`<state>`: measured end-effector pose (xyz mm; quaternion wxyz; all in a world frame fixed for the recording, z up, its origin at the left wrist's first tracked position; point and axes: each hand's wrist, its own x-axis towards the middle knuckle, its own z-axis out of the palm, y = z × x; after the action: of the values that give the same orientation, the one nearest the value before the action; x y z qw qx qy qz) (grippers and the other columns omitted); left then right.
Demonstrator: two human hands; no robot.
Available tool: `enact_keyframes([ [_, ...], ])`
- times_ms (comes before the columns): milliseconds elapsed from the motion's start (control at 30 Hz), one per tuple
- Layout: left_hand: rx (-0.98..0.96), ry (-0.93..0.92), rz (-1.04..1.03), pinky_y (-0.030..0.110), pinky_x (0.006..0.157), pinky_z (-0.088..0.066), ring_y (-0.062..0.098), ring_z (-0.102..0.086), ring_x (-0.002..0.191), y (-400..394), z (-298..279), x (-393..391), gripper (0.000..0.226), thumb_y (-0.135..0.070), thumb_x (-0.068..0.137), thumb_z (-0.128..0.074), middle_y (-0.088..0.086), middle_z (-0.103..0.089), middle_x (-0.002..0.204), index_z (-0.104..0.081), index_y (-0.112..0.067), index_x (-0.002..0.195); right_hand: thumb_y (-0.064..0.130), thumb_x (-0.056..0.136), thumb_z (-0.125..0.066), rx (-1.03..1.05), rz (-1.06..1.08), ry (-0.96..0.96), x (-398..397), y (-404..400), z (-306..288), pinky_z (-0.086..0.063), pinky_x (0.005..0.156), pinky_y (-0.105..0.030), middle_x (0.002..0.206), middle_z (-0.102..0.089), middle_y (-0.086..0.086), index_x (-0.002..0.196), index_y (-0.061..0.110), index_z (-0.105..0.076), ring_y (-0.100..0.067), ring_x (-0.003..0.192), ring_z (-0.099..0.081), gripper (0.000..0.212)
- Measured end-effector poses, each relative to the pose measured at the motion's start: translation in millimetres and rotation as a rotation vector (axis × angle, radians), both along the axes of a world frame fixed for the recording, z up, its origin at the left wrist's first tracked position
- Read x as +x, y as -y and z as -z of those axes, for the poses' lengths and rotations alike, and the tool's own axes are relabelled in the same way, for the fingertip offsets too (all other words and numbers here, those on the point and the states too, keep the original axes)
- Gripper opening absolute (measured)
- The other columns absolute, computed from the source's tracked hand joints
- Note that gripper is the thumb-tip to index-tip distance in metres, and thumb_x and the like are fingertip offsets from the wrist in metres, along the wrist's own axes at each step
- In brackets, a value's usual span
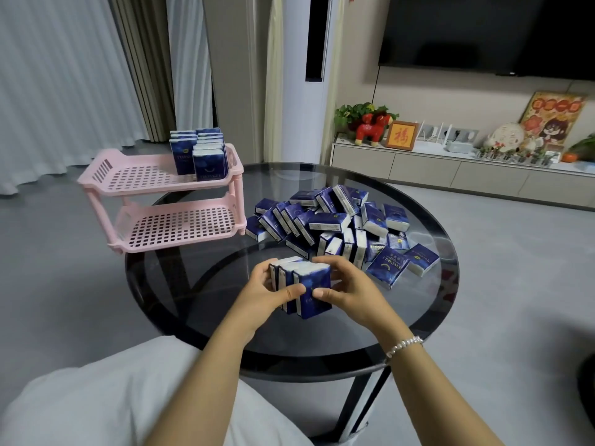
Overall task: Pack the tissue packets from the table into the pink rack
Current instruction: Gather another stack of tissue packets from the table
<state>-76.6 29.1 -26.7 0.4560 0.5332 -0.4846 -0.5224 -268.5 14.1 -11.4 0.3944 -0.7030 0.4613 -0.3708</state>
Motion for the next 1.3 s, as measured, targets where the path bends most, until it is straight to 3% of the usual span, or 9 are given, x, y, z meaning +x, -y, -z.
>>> enact_keyframes([
  [133,-0.016,0.135,0.117,0.024,0.097,-0.037,0.005,-0.045,0.123,-0.3,-1.6,9.1,0.094,-0.024,0.061,-0.088,-0.012,-0.048,0.133,-0.034,-0.031,0.137,0.016,0.071,-0.080,0.012,-0.058,-0.106,-4.0,-0.8,1.8,-0.052,0.084,-0.027,0.114,-0.057,0.019,0.123,0.038,-0.051,-0.009,0.097,-0.056,0.064],
  [267,-0.040,0.325,0.216,0.033,0.108,-0.038,0.006,-0.042,0.128,0.1,-5.6,15.5,0.102,-0.044,0.046,-0.087,-0.015,-0.046,0.136,-0.032,-0.043,0.132,0.016,0.070,-0.080,0.141,-0.177,-0.245,-9.7,5.9,-3.9,-0.043,0.075,-0.006,0.120,-0.046,0.024,0.140,0.041,-0.030,-0.005,0.095,-0.054,0.090],
  [400,-0.039,0.391,0.258,0.039,0.109,-0.039,0.007,-0.041,0.130,-1.5,-8.9,16.8,0.110,-0.047,0.045,-0.084,-0.014,-0.043,0.140,-0.026,-0.042,0.138,0.022,0.070,-0.081,0.276,-0.322,-0.362,-17.5,20.1,-11.1,-0.048,0.092,-0.026,0.136,-0.047,0.009,0.140,0.054,-0.019,-0.018,0.103,-0.059,0.099],
  [500,-0.016,0.439,0.251,0.041,0.113,-0.034,0.012,-0.036,0.137,-3.9,-13.5,15.6,0.125,-0.049,0.047,-0.085,-0.010,-0.027,0.154,-0.011,-0.044,0.147,0.011,0.069,-0.080,0.370,-0.414,-0.261,-16.6,30.7,-12.4,-0.047,0.099,-0.039,0.148,-0.033,0.007,0.143,0.048,-0.019,-0.029,0.111,-0.057,0.102],
  [667,0.034,0.612,0.327,0.025,0.112,-0.016,0.012,-0.006,0.146,-7.7,-15.1,7.9,0.109,-0.041,0.083,-0.068,-0.009,0.003,0.159,0.017,-0.026,0.149,-0.008,0.074,-0.070,0.395,-0.461,-0.129,-9.0,39.7,-10.2,-0.045,0.094,-0.019,0.149,-0.025,0.010,0.137,0.041,-0.023,-0.011,0.139,-0.024,0.092],
  [867,0.048,0.709,0.411,0.034,0.118,-0.001,0.014,0.021,0.144,-12.1,-11.7,-5.3,0.100,-0.039,0.094,-0.052,-0.004,0.038,0.150,0.035,-0.020,0.140,-0.010,0.070,-0.073,0.443,-0.450,-0.035,-6.1,43.6,0.9,-0.043,0.104,-0.041,0.154,-0.022,0.000,0.139,0.033,-0.026,-0.019,0.142,-0.023,0.094],
  [1100,0.094,0.682,0.430,0.036,0.119,0.000,0.016,0.019,0.145,-5.4,-21.2,-0.5,0.093,-0.042,0.096,-0.046,-0.002,0.036,0.151,0.032,-0.020,0.142,-0.002,0.071,-0.076,0.392,-0.364,-0.095,-1.1,41.3,-10.8,-0.042,0.099,-0.027,0.149,-0.033,-0.004,0.138,0.028,-0.031,-0.014,0.138,-0.031,0.086],
  [1233,0.047,0.582,0.366,0.036,0.120,-0.010,0.012,-0.001,0.147,-1.8,-35.5,20.8,0.084,-0.044,0.095,-0.046,-0.009,0.009,0.159,0.016,-0.026,0.150,0.009,0.071,-0.079,0.345,-0.336,-0.092,11.8,43.2,-29.6,-0.051,0.079,-0.022,0.144,-0.039,-0.004,0.138,0.027,-0.034,0.001,0.101,-0.054,0.082],
  [1300,-0.008,0.543,0.319,0.033,0.120,-0.015,0.007,-0.011,0.145,-0.9,-45.4,33.7,0.078,-0.046,0.095,-0.045,-0.014,-0.004,0.159,0.008,-0.031,0.151,0.023,0.067,-0.083,0.316,-0.329,-0.085,22.7,47.5,-40.9,-0.053,0.079,-0.024,0.142,-0.043,-0.002,0.139,0.025,-0.034,-0.003,0.100,-0.056,0.087],
])
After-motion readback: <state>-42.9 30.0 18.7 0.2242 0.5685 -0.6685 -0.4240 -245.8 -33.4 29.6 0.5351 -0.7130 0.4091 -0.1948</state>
